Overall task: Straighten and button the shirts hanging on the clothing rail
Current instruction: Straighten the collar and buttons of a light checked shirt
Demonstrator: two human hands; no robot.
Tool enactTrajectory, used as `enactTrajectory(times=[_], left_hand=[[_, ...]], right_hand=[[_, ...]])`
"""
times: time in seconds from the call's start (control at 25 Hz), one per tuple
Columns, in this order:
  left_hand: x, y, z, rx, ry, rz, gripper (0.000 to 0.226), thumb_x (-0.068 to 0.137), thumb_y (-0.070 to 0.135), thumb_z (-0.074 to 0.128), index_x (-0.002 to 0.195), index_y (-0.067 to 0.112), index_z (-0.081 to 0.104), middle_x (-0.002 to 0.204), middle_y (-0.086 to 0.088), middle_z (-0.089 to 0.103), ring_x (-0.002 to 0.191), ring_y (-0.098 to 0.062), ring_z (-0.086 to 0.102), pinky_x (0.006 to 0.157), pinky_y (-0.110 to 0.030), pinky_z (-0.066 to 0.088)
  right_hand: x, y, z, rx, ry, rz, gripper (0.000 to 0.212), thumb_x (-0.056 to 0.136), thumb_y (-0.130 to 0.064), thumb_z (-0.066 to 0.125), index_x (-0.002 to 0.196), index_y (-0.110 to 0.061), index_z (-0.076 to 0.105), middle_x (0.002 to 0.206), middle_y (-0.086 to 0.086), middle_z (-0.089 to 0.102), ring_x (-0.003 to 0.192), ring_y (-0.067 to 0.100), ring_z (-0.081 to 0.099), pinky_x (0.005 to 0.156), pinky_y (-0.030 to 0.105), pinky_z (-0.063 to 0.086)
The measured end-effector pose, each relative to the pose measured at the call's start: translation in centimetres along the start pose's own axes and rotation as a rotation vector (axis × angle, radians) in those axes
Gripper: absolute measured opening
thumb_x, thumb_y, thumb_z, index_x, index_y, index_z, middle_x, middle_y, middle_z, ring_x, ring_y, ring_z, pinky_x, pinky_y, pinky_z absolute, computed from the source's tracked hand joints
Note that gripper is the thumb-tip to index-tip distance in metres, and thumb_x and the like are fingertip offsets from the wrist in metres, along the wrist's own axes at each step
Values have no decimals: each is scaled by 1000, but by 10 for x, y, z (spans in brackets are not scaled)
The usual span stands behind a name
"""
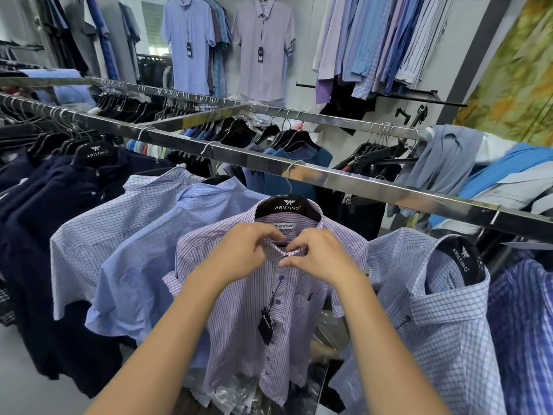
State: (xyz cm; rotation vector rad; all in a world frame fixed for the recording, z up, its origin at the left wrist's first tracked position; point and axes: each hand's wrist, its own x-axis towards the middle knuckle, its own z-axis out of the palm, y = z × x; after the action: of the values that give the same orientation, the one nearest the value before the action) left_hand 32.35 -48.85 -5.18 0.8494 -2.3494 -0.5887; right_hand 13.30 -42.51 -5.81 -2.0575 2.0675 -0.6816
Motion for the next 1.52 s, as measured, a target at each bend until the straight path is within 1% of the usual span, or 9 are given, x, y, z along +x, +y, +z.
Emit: enactTrajectory(times=[0.4,0.48,0.6,0.76,0.84,0.92,1.04,1.2,1.52], left_hand=[[-8,3,20,-154,357,-46,41,87,-3,57,113,29,66,98,17,68,95,1,65,86,-30,56],[-13,2,24,-159,443,-36,38,85,-3,66,103,29,57,102,13,59,87,-2,66,77,-29,58],[-18,-2,33,-322,539,-271,50,76,6,82,89,30,39,98,-3,54,70,-8,69,59,-18,51],[-14,-15,36,-655,326,-574,46,70,32,88,99,16,56,93,-1,68,80,-16,67,74,-32,56],[-12,-14,28,-630,117,-510,18,83,30,78,89,16,68,81,3,74,73,-11,66,67,-28,53],[-10,-9,16,-463,31,-416,25,92,28,69,69,20,66,60,11,67,55,-2,57,58,-21,45],[-3,-8,8,-315,-8,-404,32,95,30,63,66,17,63,58,8,65,51,-6,57,54,-24,44],[4,-1,5,-498,38,-564,20,94,21,66,89,2,71,77,-14,75,63,-19,66,53,-23,49],[1,-13,-1,-97,146,-522,50,62,49,89,58,9,58,59,-1,66,57,-14,57,60,-33,48]], right_hand=[[2,-4,8,55,54,-10,35,74,-62,76,89,-30,79,91,-8,61,90,13,57,83,36,50],[0,-4,8,59,52,-9,32,78,-57,75,92,-29,79,95,-8,62,93,12,56,86,37,50],[-2,-2,12,60,63,-11,30,77,-54,79,90,-27,79,94,-9,61,92,11,57,86,37,52],[-3,-5,17,39,53,-26,39,71,-56,83,96,-25,79,94,-7,59,91,10,55,83,33,51],[-2,-5,19,37,50,-24,43,69,-55,84,98,-25,79,95,-7,58,91,10,54,83,33,51],[-1,-5,20,38,45,-18,45,68,-55,85,101,-25,79,96,-8,58,93,11,54,85,34,50],[1,-6,23,44,54,-27,42,69,-56,84,98,-26,79,94,-8,57,90,10,54,80,33,50],[5,-7,27,26,91,-67,23,79,-50,79,84,-27,77,88,-5,55,85,11,51,71,30,42],[5,-7,35,-80,176,-44,15,88,-37,65,87,-26,74,85,-8,54,82,14,54,69,31,40]])
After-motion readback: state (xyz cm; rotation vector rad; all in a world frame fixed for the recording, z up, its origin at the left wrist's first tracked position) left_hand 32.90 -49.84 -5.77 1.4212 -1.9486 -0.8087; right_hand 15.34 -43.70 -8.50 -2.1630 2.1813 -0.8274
